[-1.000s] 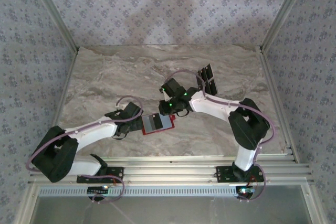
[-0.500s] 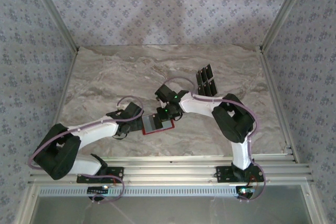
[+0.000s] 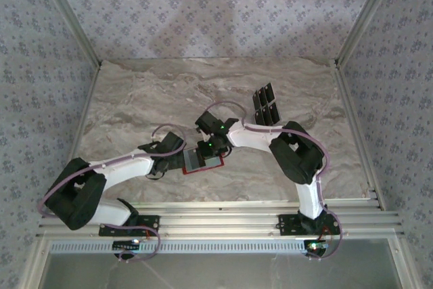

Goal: Put the credit cards into the card holder
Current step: Insert the credit card into the card slot.

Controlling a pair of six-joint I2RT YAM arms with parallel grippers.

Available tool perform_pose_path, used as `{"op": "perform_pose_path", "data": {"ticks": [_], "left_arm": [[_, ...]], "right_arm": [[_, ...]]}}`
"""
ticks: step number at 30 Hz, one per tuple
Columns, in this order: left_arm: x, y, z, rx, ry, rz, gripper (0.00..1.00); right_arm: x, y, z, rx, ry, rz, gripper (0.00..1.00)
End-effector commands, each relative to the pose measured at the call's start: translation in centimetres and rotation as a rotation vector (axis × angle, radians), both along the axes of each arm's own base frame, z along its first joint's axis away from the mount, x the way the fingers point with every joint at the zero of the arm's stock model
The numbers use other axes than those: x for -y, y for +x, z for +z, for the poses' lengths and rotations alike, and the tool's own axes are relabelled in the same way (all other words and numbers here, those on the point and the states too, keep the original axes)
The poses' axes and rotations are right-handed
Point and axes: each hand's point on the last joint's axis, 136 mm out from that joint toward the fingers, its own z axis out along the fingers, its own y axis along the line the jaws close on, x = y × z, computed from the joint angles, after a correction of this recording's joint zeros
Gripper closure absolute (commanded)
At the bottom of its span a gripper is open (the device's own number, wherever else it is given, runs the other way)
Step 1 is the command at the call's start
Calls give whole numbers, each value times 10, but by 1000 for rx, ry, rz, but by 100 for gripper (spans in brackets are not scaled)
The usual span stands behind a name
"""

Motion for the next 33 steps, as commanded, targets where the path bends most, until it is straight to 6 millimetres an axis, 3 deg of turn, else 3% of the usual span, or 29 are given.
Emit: {"op": "perform_pose_path", "data": {"ticks": [1,16,23,29,33], "left_arm": [[-4,-4,-10,-32,22,-7,0],[-2,-4,-13,-34,14,-12,0],[-3,-3,-11,-30,19,-14,0],[-1,-1,-10,-27,21,-18,0],[0,2,-8,-22,26,-26,0]], "right_arm": [[-15,-6,0,-28,26,10,89],[-40,-16,1,-63,70,52,89],[-8,-4,12,-18,58,-10,85],[24,4,-3,-40,26,-70,84],[30,5,-2,-39,27,-82,84]]}}
